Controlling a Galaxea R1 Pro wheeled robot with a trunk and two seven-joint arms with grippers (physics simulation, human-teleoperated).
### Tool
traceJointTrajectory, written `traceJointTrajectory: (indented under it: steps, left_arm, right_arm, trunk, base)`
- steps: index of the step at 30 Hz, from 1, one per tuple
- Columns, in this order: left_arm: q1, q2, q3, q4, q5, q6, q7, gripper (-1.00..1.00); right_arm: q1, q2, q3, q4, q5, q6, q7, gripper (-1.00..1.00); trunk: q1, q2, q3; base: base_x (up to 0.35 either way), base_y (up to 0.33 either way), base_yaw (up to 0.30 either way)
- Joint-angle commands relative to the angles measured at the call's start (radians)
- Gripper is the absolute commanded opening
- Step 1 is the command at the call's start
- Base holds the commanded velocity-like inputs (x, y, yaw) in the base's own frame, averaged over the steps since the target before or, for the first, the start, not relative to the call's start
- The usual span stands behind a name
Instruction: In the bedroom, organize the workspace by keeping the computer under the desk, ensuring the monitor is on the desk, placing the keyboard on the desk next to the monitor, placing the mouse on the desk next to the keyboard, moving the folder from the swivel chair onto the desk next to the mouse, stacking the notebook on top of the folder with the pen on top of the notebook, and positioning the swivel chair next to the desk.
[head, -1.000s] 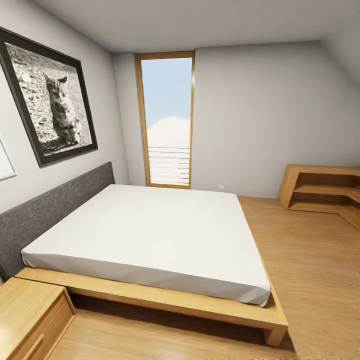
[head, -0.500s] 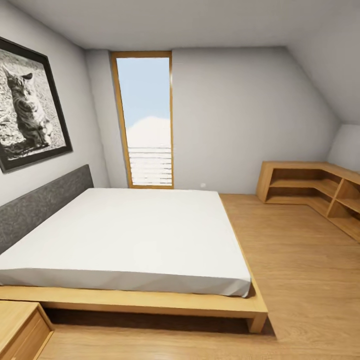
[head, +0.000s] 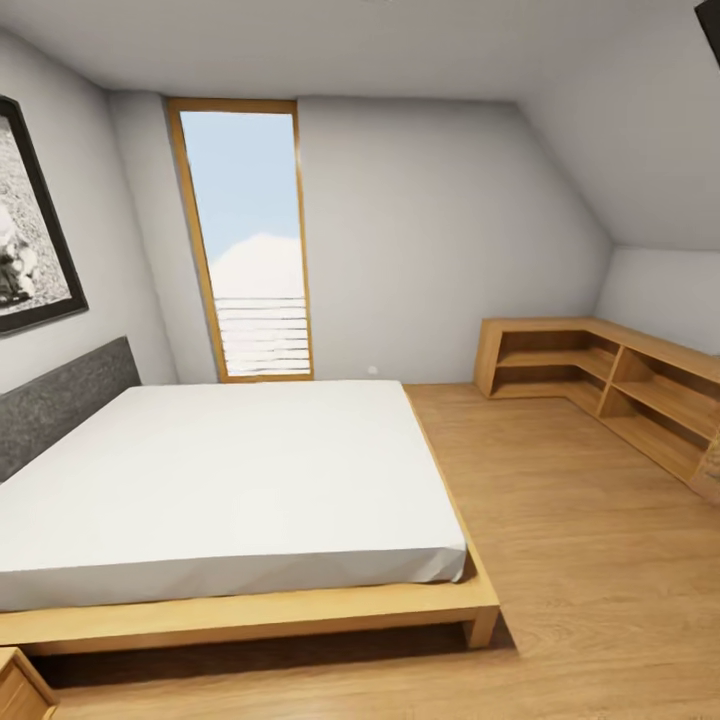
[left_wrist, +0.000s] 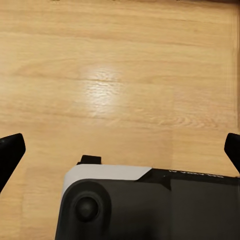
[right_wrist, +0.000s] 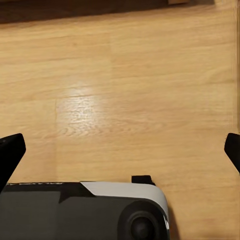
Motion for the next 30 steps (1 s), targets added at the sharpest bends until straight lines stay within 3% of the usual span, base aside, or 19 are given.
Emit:
traceJointTrajectory:
  steps: [1, 19, 30]
  left_arm:
    - [0.0, 0.0, 0.003, 0.0, 0.004, -0.002, -0.001, 1.0]
    - [0.0, -0.002, 0.003, 0.011, 0.004, -0.002, -0.002, 1.0]
    - [0.0, -0.001, 0.004, 0.014, 0.004, -0.003, -0.002, 1.0]
  right_arm:
    - [0.0, 0.0, 0.0, 0.0, -0.001, -0.002, 0.0, 1.0]
    - [0.0, 0.0, -0.001, 0.0, -0.001, -0.002, 0.0, 1.0]
    - [0.0, 0.0, -0.001, 0.0, -0.001, -0.002, 0.0, 1.0]
  trunk:
    - [0.0, -0.001, 0.0]
    - [0.0, -0.001, 0.005]
    - [0.0, -0.001, 0.005]
  base:
    - [0.0, 0.0, -0.203]
    - [0.0, 0.0, -0.075]
    - [0.0, 0.0, -0.223]
